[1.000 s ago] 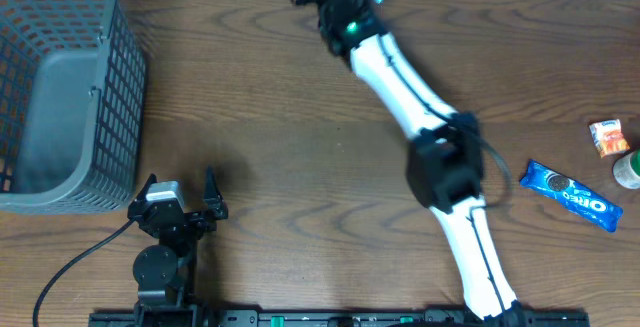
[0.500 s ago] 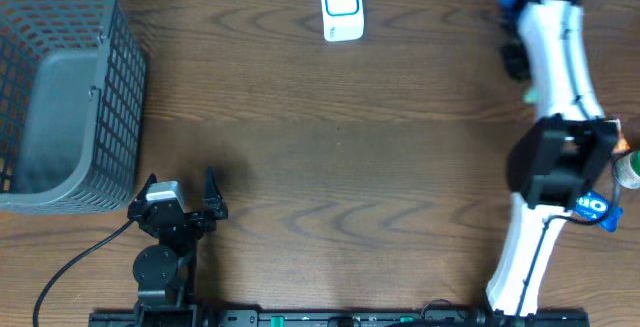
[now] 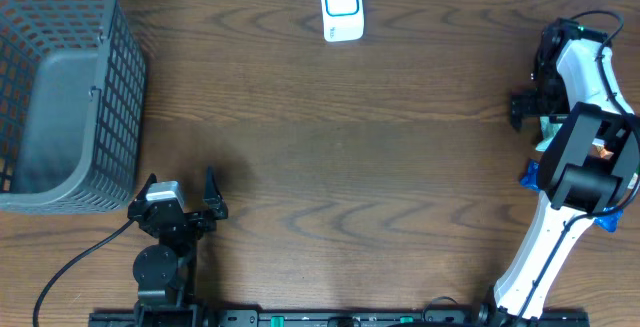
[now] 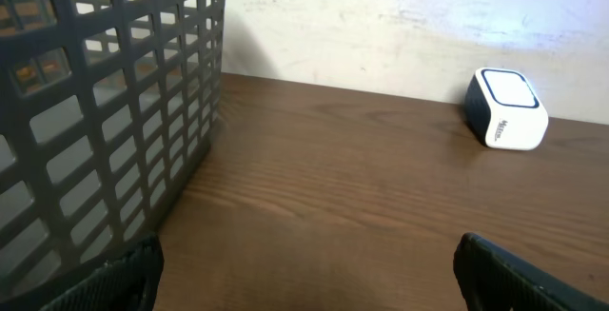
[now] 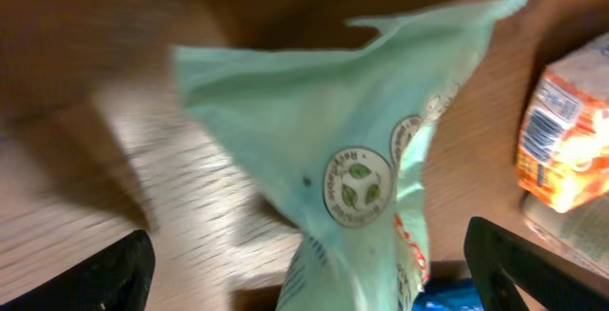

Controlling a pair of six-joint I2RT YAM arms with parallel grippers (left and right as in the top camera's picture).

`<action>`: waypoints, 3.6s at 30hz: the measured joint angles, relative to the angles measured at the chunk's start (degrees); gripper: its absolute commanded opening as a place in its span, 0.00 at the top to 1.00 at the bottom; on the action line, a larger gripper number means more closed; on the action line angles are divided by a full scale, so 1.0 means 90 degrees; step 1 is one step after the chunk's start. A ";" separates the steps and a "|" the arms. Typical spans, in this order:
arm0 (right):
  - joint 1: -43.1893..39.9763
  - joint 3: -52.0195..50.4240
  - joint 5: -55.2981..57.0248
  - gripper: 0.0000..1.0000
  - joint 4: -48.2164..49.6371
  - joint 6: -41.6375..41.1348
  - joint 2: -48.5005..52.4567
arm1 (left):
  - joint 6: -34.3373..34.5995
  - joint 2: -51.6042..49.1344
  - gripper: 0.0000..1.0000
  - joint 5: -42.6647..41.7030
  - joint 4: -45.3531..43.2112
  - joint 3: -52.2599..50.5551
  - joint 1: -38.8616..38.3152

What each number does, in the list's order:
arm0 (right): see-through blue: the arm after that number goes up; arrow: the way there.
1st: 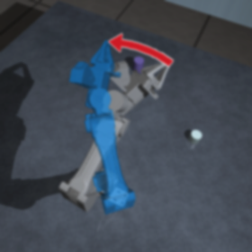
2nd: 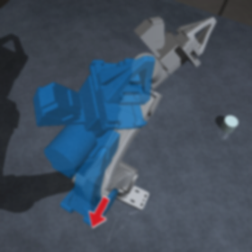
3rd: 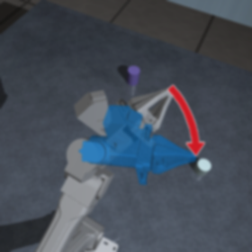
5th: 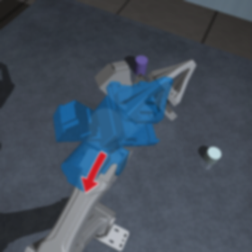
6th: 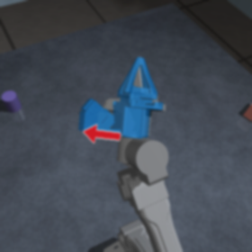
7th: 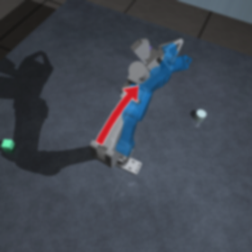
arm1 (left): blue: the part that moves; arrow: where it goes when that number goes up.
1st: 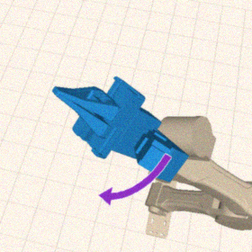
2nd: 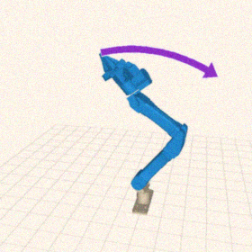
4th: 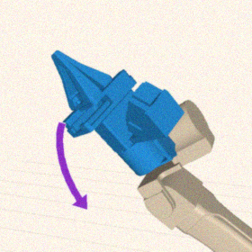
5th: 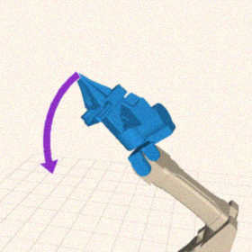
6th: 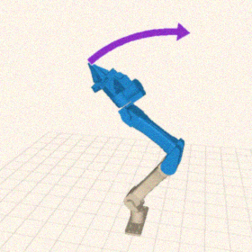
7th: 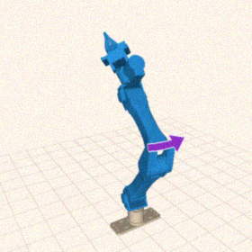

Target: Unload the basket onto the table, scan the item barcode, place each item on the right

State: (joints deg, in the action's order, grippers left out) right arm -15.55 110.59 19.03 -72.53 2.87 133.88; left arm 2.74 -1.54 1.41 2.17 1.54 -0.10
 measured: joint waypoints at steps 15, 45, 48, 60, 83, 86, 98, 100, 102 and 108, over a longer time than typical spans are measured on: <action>0.0882 0.0461 -0.1428 0.01 -0.0158 -0.0279 -0.5707 | 0.0000 -0.0002 0.02 0.0000 0.0000 0.0000 0.0000; 0.1185 -0.8485 -0.3019 0.01 0.8303 -0.0296 -1.2988 | 0.0000 0.0000 0.02 0.0000 0.0002 0.0000 0.0000; 0.1528 -0.9352 -0.2994 0.01 0.8548 -0.0296 -1.3398 | 0.0002 -0.0002 0.02 0.0000 0.0002 0.0000 0.0000; 0.1712 -1.1438 -0.2708 0.01 0.8614 -0.0296 -1.4574 | 0.0000 -0.0002 0.02 -0.0002 0.0002 0.0000 0.0000; 0.1761 -1.2038 -0.2307 0.01 0.7181 -0.0296 -1.4800 | 0.0000 0.0000 0.02 0.0000 0.0002 0.0000 0.0000; 0.1761 -1.2038 -0.2305 0.01 0.7179 -0.0296 -1.4800 | 0.0000 -0.0002 0.02 0.0000 0.0002 0.0000 0.0000; 0.1761 -1.2038 -0.2302 0.01 0.7179 -0.0296 -1.4800 | -0.0022 0.0000 0.02 0.0000 0.0002 0.0000 0.0000; 0.1761 -1.2038 -0.2302 0.01 0.7181 -0.0296 -1.4800 | -0.0029 0.0000 0.02 -0.0002 0.0002 0.0000 0.0000; 0.1761 -1.2038 -0.2302 0.01 0.7179 -0.0296 -1.4800 | -0.0121 0.0000 0.02 -0.0041 0.0005 0.0000 0.0000; 0.1761 -1.2038 -0.2302 0.01 0.7181 -0.0296 -1.4800 | -0.0559 -0.0002 0.02 -0.0240 0.0022 0.0000 0.0000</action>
State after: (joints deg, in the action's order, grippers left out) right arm 0.30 2.24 -1.69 -7.90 0.21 0.69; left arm -2.28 -1.56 -0.75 2.37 1.54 -0.10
